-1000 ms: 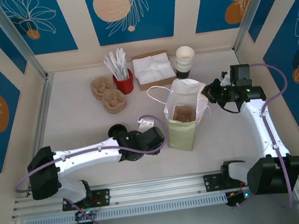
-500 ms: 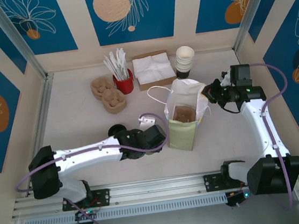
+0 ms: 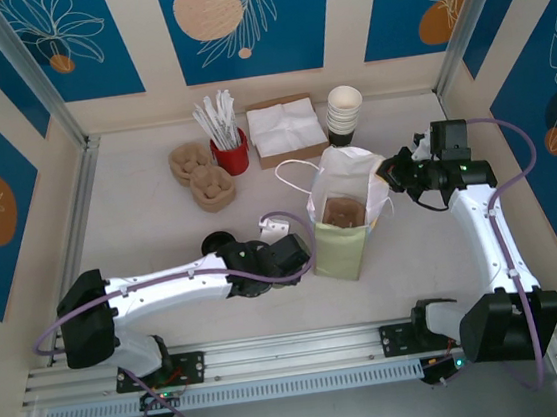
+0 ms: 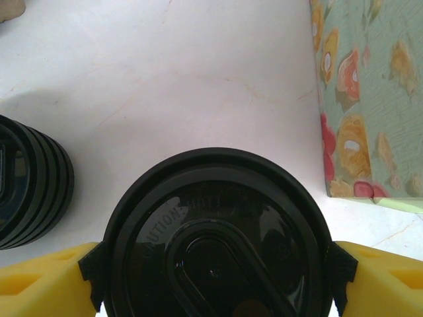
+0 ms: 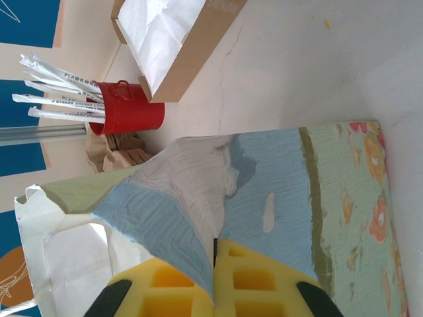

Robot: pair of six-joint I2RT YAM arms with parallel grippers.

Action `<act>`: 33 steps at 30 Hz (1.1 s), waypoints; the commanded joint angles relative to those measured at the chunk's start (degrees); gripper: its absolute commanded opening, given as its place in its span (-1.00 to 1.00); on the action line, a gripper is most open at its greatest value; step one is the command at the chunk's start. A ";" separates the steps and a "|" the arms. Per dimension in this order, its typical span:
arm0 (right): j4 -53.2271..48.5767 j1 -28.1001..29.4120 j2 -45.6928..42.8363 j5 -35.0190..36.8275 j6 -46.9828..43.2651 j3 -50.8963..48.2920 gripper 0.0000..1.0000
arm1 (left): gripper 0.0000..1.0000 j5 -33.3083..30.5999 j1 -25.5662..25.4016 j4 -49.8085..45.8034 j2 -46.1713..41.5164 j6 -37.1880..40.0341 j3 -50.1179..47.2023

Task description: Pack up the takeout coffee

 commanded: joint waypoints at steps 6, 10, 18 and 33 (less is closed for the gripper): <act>-1.96 -0.37 0.45 -1.14 -0.91 0.98 -1.00 | 0.64 2.07 -0.47 -4.45 0.84 -4.06 1.51; -1.82 -0.50 0.52 -1.27 -0.72 0.65 -1.00 | 0.60 2.82 -0.47 -3.41 1.33 -4.03 1.04; -2.18 -0.81 0.68 -1.78 -0.98 1.23 -1.00 | 0.58 5.11 -0.47 -6.20 5.18 -3.63 3.84; -3.51 -1.99 1.04 -3.09 -2.12 1.79 -1.00 | 0.55 10.04 -0.38 -7.12 7.16 -4.80 3.20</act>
